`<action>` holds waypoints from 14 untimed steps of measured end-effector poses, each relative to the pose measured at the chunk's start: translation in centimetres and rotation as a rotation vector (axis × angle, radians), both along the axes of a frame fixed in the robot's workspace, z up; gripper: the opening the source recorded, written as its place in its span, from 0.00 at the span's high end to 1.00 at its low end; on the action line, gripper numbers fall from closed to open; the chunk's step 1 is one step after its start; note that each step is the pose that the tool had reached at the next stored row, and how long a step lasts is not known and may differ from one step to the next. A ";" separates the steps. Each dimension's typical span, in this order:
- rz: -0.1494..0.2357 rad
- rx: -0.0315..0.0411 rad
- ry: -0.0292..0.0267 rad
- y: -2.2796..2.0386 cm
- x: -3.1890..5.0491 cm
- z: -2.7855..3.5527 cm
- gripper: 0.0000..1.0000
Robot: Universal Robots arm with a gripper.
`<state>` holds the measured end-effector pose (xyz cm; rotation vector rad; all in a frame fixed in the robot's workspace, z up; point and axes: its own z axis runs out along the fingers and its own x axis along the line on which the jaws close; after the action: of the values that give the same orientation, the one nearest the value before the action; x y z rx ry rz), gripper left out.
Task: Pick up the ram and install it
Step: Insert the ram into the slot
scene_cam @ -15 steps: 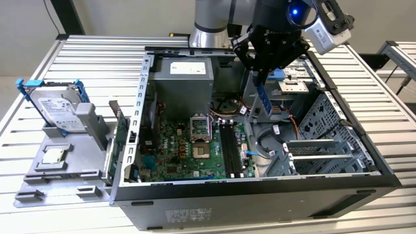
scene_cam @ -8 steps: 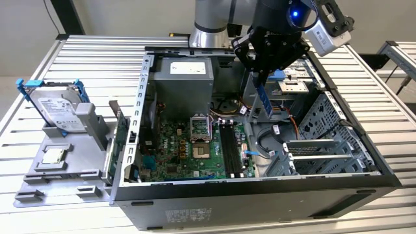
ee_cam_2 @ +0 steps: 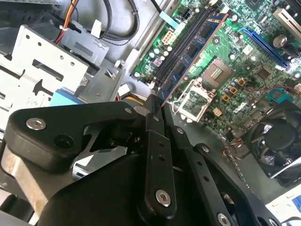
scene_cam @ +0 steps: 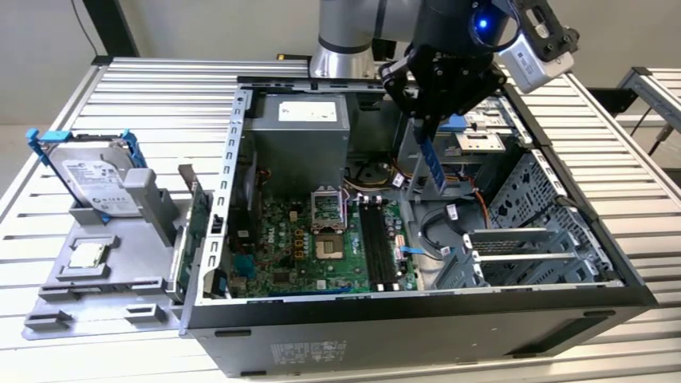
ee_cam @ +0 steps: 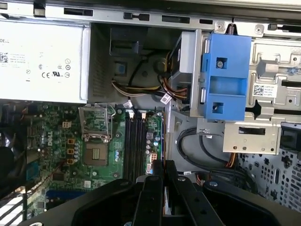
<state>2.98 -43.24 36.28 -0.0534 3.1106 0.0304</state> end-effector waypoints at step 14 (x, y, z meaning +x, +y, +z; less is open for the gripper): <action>0.000 -0.0004 0.0001 -0.03 0.02 -0.31 1.00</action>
<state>3.00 -43.27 35.97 -0.0534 3.1107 0.0298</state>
